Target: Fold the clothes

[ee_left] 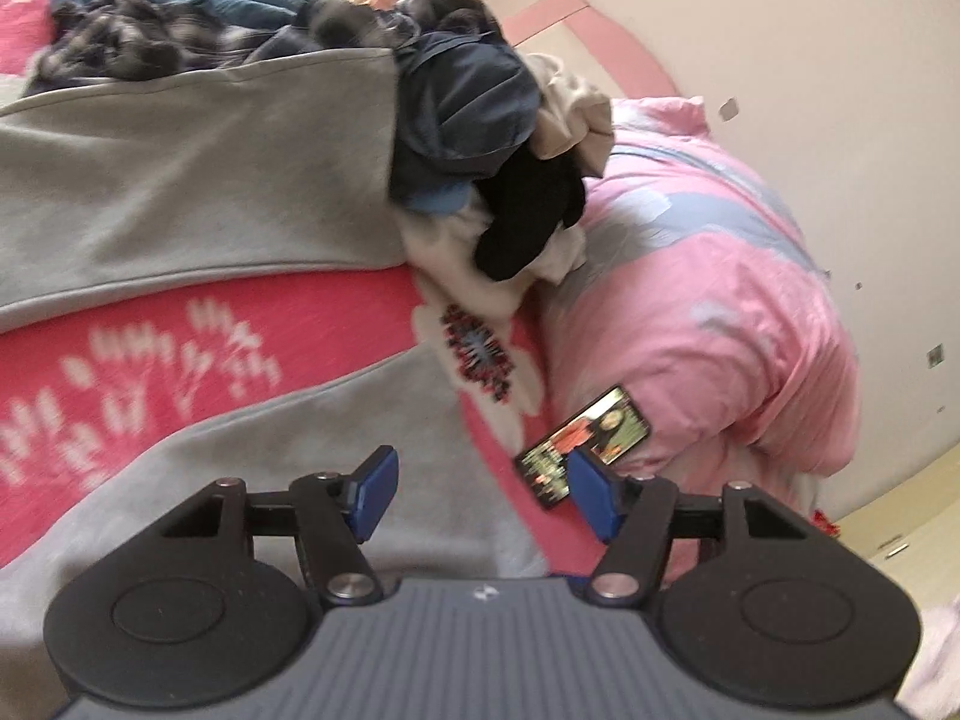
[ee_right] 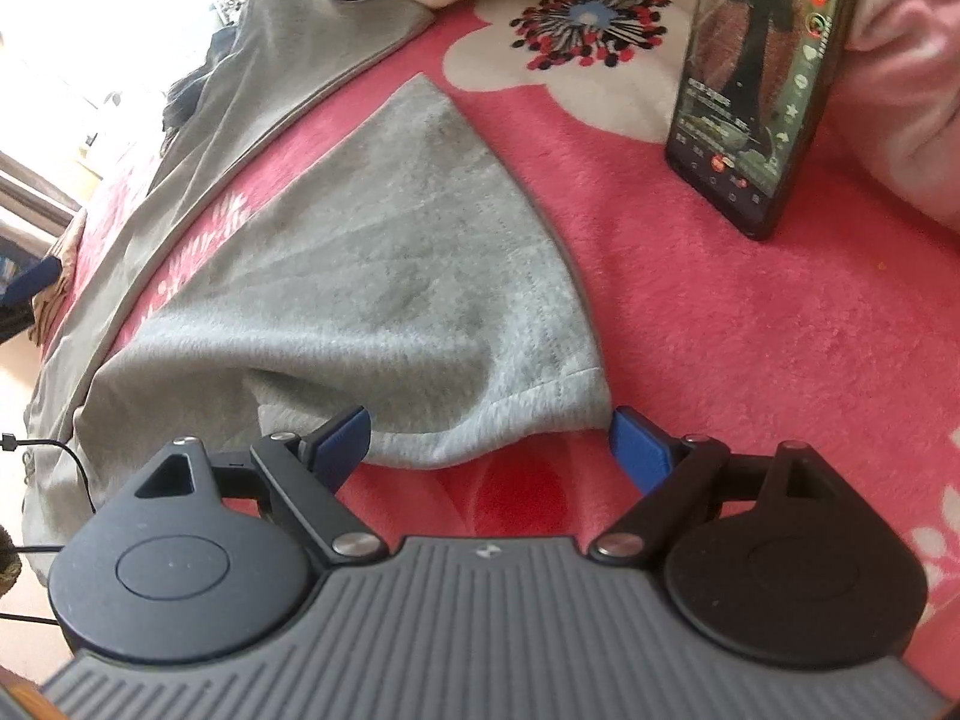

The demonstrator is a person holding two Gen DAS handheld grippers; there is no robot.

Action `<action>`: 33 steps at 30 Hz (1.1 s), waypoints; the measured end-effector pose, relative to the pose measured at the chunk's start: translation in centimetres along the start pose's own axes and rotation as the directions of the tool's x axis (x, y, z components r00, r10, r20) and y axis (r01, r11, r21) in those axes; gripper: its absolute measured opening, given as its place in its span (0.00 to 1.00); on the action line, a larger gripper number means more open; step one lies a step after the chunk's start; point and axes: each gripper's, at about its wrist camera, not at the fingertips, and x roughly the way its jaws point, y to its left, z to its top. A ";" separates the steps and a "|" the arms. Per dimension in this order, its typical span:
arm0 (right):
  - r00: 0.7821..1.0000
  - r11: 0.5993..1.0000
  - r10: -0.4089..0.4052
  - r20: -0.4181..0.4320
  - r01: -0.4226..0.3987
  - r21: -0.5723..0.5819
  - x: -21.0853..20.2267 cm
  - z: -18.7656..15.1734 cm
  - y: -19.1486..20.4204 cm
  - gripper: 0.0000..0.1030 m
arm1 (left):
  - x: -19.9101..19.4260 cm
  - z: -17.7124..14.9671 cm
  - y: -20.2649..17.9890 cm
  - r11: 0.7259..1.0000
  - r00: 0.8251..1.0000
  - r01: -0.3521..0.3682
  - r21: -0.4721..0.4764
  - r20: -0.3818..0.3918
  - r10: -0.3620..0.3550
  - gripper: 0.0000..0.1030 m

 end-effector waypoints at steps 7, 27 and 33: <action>0.999 0.999 0.038 -0.004 -0.038 -0.038 0.3 0.0 1.1 0.84 | -1.3 -1.5 1.8 0.998 0.998 -0.057 -0.035 -0.022 0.056 0.61; 0.940 0.949 0.309 -0.146 -0.315 -0.017 3.5 -1.2 4.7 0.84 | -4.3 -9.4 1.3 0.960 0.943 -0.228 0.161 -0.210 0.259 0.61; 0.903 0.923 0.385 -0.189 -0.379 0.069 6.1 -0.6 5.5 0.84 | -6.3 -13.2 1.2 0.911 0.897 -0.339 0.236 -0.210 0.389 0.60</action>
